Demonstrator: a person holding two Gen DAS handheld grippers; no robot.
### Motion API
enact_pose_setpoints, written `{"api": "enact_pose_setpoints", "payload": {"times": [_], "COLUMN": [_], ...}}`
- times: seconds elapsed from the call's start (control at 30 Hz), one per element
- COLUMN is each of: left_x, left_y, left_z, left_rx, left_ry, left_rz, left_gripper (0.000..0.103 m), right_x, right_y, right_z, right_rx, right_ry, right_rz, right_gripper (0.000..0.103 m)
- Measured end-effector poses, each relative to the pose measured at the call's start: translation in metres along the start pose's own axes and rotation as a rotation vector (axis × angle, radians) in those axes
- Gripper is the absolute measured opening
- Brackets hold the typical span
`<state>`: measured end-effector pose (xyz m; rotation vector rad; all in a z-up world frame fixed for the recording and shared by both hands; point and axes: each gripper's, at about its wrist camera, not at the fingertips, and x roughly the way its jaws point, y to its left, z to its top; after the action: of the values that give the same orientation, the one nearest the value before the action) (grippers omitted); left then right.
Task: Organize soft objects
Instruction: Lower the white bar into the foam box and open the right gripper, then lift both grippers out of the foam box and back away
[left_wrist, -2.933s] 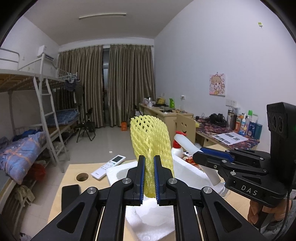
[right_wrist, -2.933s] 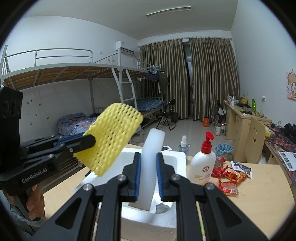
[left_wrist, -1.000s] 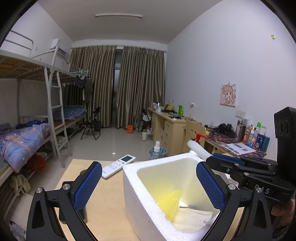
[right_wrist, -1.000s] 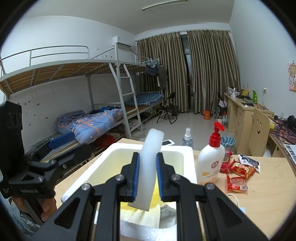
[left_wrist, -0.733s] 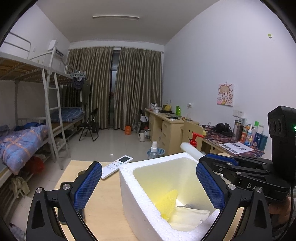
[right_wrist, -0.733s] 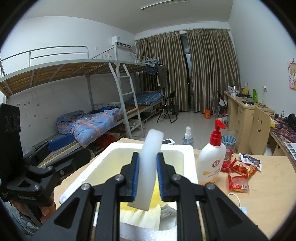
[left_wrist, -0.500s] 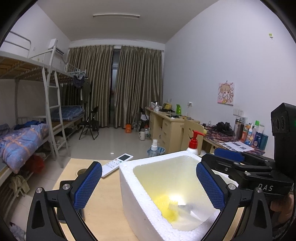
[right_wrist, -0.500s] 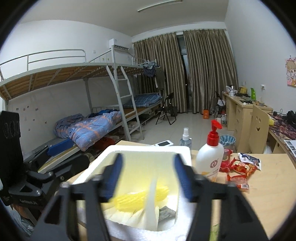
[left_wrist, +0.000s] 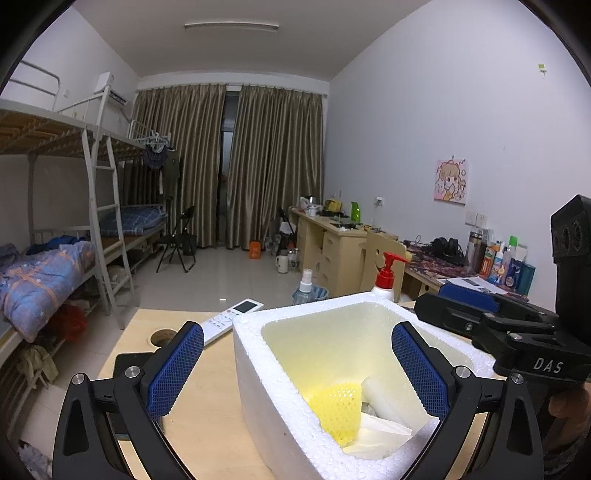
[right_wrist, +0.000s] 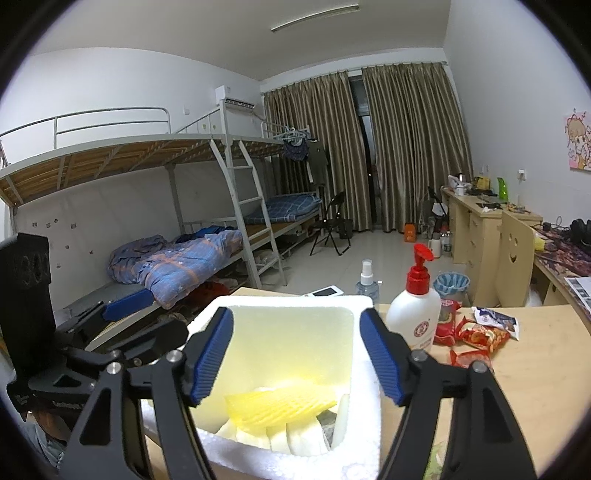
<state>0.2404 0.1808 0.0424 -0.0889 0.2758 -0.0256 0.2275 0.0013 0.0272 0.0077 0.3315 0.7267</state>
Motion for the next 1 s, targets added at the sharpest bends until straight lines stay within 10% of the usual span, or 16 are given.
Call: {"api": "enact_pose_setpoints", "payload": {"times": [1.0], "left_x": [-0.024], "left_y": [-0.016], "left_z": [-0.007], "left_rx": [0.066], "left_ry": [-0.045], "left_rz": [-0.014], "left_gripper": [0.102], "right_x": [-0.043], "right_y": [-0.009], "right_z": [-0.006], "right_rx": [0.047], "right_ry": [-0.131], "right_rz": [-0.049], "right_gripper": [0.103]}}
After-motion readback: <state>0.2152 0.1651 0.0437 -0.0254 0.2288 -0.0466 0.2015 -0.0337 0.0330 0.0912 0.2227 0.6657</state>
